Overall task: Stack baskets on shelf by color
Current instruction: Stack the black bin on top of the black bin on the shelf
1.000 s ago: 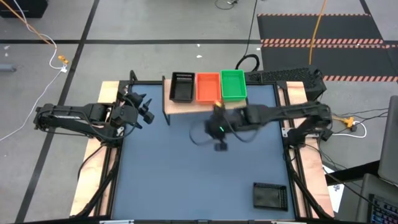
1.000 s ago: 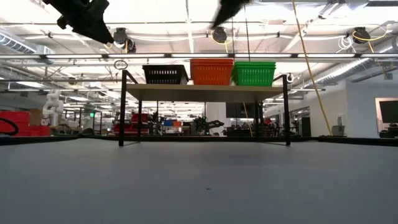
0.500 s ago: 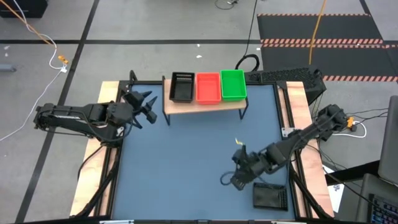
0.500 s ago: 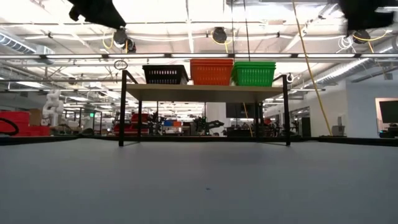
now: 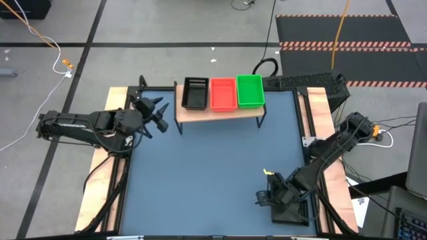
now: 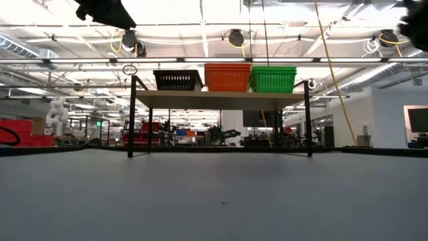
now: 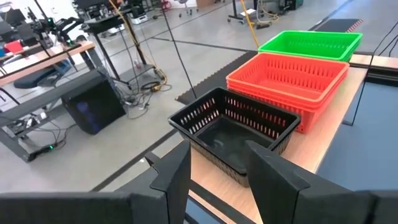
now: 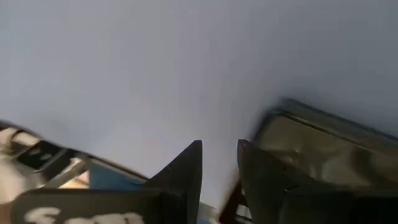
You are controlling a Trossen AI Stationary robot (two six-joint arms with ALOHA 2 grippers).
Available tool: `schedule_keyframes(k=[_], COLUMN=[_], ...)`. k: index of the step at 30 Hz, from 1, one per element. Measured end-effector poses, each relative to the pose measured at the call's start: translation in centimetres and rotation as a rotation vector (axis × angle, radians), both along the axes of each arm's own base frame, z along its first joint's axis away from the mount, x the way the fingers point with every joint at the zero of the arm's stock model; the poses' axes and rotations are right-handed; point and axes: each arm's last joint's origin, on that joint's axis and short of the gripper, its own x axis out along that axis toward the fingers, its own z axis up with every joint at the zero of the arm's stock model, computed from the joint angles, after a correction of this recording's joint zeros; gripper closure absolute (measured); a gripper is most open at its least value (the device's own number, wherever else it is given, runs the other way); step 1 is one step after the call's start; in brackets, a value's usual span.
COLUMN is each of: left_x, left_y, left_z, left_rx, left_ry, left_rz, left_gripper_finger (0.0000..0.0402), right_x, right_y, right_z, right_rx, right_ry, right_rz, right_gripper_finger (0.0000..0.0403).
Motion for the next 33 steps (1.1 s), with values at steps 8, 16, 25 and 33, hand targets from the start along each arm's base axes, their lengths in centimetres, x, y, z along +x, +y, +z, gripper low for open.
schedule_keyframes(k=[8, 16, 25, 33], left_x=[0.0, 0.0, 0.1, 0.1], left_y=[0.0, 0.0, 0.0, 0.0], left_z=[0.1, 0.2, 0.1, 0.3], left_rx=[0.0, -0.003, -0.003, -0.006], left_ry=[-0.007, -0.02, -0.019, -0.039], left_rz=[0.0, 0.001, 0.001, 0.002], left_gripper_finger=[0.025, 0.025, 0.025, 0.025], right_x=[-1.3, -1.3, -1.5, 2.4], right_y=[0.4, 0.2, -0.2, 0.7], right_z=[-0.4, -2.3, -3.4, 1.8], right_rx=[-0.029, 0.008, 0.013, 0.011], right_ry=[0.079, 0.002, -0.015, -0.356], right_rz=[-0.011, 0.003, 0.117, 0.35], right_gripper_finger=[0.0307, 0.0307, 0.033, 0.0393])
